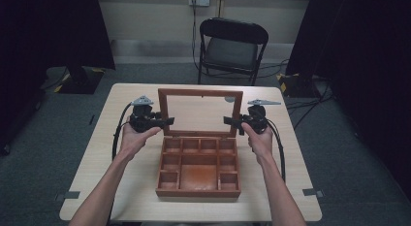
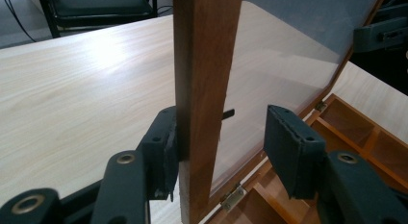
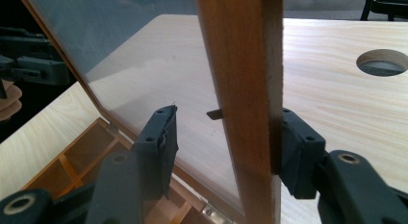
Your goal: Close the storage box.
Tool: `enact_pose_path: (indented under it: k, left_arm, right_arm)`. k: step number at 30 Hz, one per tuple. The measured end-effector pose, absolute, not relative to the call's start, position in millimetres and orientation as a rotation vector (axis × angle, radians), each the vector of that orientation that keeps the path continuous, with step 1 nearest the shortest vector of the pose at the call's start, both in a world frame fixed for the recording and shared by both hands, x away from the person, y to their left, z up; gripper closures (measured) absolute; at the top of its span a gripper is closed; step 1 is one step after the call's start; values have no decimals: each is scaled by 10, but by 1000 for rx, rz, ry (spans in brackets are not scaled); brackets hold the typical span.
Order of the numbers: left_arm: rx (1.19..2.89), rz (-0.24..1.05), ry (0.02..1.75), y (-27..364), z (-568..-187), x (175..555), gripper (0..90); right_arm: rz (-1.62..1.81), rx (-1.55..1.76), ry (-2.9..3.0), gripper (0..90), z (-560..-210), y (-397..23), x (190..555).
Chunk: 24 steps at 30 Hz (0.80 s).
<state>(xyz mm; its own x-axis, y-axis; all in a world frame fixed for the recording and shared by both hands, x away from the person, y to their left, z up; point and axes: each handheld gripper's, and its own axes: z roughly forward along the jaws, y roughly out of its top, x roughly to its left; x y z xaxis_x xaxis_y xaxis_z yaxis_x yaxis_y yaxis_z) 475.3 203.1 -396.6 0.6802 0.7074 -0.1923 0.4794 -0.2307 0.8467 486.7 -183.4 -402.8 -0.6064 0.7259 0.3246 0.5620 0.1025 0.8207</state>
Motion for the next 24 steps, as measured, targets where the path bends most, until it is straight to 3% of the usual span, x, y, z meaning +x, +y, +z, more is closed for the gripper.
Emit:
enact_pose_path:
  k: [24]
  left_arm:
    - [1854, 254, 849, 2046, -3918, 4470, 465]
  right_arm:
    - [1527, 1218, 2267, 414, -3970, -1893, 4548]
